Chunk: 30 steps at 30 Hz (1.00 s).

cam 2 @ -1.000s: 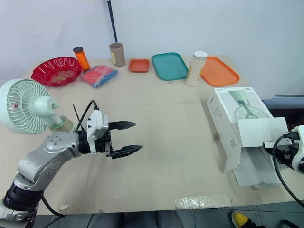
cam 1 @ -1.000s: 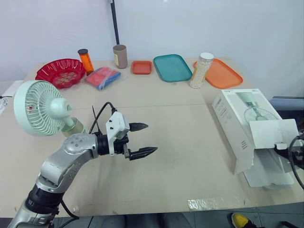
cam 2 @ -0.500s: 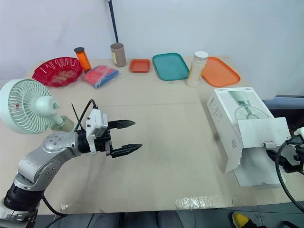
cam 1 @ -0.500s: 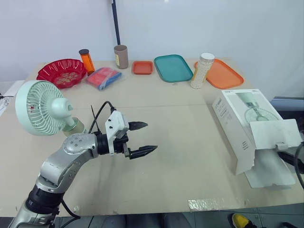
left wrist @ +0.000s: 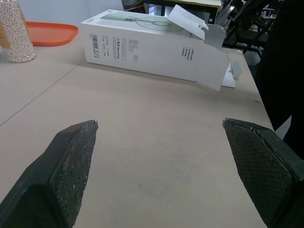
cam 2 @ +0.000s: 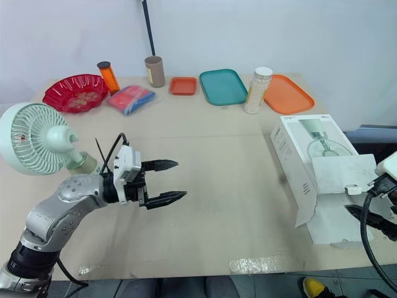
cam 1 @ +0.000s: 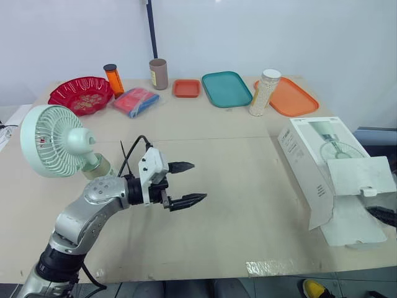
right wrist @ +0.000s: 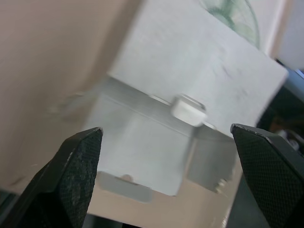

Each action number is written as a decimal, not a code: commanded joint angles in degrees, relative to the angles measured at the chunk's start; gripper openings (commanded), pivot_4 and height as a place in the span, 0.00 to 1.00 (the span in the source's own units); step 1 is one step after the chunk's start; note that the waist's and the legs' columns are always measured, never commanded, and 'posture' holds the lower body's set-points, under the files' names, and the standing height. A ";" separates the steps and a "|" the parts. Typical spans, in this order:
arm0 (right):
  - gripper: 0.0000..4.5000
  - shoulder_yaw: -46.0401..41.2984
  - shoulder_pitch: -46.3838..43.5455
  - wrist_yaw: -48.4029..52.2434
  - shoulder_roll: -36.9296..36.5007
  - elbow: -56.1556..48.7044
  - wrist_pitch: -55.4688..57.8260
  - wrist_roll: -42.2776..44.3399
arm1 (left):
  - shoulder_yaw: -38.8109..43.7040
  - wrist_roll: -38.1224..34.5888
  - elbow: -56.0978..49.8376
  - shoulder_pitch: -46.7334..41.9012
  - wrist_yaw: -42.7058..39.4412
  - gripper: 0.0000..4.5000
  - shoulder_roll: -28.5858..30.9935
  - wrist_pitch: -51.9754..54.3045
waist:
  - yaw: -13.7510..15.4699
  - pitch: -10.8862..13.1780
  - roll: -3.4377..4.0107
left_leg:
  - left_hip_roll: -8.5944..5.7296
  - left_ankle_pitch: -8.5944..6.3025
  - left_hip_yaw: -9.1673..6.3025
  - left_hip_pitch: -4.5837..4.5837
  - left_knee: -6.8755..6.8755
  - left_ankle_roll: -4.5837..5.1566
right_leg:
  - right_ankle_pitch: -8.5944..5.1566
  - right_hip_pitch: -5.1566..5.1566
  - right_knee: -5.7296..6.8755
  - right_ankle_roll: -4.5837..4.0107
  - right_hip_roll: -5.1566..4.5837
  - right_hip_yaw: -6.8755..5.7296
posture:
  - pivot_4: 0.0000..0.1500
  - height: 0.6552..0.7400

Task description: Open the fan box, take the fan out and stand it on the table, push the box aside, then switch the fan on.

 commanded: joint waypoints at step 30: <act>0.98 52.17 -63.13 -35.89 28.19 5.88 -2.29 42.53 | 31.54 5.46 -28.93 53.13 15.54 1.00 -3.80 -11.67 | 0.77 0.27 -0.43 | 0.12 -0.19 -0.04 -0.37 0.39 0.21 | 0.02 -0.20 0.02 -0.06 -0.08 -0.13 | 1.00 1.00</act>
